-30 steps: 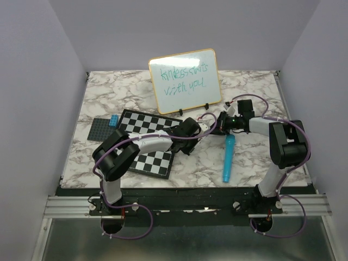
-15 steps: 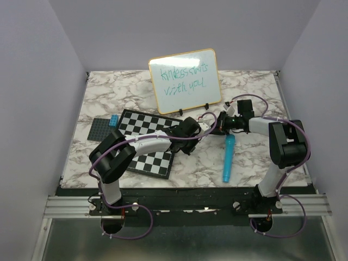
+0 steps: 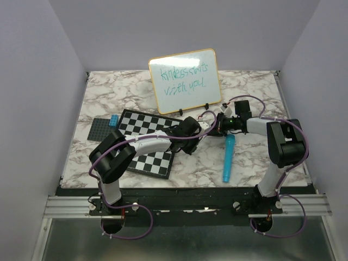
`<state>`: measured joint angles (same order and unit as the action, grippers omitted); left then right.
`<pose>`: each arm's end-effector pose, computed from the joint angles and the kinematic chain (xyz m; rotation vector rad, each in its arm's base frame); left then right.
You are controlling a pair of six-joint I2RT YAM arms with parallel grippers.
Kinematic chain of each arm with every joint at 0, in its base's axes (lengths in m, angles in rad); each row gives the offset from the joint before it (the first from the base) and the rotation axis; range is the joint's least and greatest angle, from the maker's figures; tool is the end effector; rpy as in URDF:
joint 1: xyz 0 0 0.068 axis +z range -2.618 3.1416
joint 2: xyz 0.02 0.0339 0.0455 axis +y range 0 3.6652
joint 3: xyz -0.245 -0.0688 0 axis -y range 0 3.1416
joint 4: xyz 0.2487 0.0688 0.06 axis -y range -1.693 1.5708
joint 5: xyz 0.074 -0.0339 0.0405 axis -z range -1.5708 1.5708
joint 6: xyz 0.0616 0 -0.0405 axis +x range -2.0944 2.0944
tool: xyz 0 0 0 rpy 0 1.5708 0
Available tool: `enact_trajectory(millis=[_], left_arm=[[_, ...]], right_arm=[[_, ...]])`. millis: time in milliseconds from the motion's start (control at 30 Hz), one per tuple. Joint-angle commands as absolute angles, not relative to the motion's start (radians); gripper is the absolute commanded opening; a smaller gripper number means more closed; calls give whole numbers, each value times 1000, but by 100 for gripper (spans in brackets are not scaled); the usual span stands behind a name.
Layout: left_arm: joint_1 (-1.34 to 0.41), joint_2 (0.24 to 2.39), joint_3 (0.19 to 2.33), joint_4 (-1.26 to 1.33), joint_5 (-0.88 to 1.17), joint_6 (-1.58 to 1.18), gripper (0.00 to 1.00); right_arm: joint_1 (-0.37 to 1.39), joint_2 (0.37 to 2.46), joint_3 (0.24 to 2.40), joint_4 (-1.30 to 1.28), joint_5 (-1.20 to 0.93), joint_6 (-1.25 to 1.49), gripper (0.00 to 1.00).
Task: Write a sentence on the whiteboard
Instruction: Insert the whiteboard marker without the cap into the pen cap.
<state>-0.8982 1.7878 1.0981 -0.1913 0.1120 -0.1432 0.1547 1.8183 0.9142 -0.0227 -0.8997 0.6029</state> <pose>0.2369 -0.3084 0.1365 0.9825 2.3391 -0.5767 0.3368 0.1013 0.1029 0.1634 2.5344 1.4342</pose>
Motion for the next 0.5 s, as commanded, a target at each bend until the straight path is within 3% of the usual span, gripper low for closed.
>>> enact_trajectory(millis=[0,467], left_arm=[[-903,1763,1091,-143,146,-181,0],[-893,1766,1075,-138,124,-206,0]], right_arm=[[160,1836,900,-9,-917,612,0],[160,1832,900,-9,-914,611,1]])
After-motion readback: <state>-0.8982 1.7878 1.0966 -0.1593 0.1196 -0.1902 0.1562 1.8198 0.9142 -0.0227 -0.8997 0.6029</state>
